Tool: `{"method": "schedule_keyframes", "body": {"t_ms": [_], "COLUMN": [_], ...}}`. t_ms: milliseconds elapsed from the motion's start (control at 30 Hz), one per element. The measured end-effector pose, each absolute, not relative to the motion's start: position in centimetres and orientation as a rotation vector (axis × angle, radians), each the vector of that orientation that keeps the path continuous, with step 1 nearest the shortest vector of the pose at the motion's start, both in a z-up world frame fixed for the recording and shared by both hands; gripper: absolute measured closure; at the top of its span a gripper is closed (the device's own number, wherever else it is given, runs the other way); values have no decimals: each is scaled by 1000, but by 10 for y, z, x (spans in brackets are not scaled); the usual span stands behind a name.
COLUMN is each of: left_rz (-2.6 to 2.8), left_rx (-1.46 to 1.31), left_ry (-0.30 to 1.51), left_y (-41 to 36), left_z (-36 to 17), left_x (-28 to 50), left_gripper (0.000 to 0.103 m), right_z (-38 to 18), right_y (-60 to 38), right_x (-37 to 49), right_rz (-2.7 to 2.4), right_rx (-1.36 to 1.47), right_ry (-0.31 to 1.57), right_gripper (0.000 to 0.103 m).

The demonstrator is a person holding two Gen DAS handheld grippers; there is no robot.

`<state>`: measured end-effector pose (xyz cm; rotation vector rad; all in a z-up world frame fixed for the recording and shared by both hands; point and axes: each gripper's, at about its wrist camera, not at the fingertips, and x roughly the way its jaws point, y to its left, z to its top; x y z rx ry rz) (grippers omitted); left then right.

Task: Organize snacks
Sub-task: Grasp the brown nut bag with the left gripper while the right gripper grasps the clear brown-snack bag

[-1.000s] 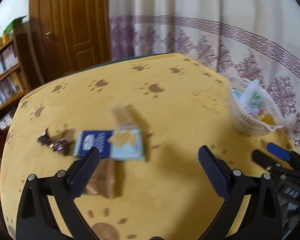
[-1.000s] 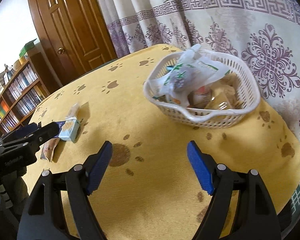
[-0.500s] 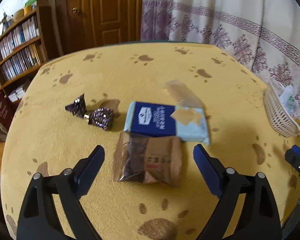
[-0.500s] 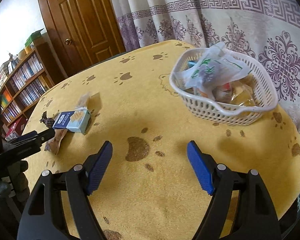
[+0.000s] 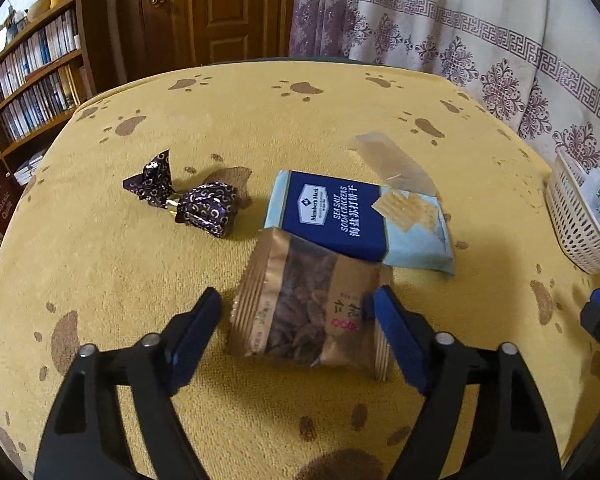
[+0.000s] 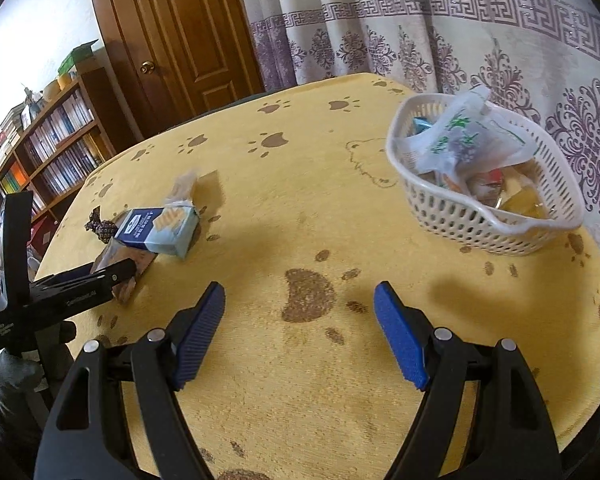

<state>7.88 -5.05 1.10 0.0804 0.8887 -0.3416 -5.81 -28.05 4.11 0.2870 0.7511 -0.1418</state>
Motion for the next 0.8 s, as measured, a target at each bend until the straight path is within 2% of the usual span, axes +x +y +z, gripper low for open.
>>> {"method": "schedule_keyframes", "body": {"t_ms": [33, 233, 433, 800], "left_rz": [-346, -379, -391, -362], "left_rx": [83, 64, 11, -58], "left_ry": [886, 867, 842, 806], "left_y": [-51, -49, -39, -7], "left_z": [11, 14, 21, 39], "left_x": [78, 71, 61, 45], "left_gripper": [35, 55, 66, 77], "right_z": [41, 38, 38, 40], "right_y": [-278, -271, -267, -241], "right_x": [-57, -51, -45, -8], "right_rz": [-139, -124, -105, 7], "right_rx": [283, 270, 278, 237], "right_ry": [753, 765, 777, 788], "right_gripper": [25, 25, 25, 25]}}
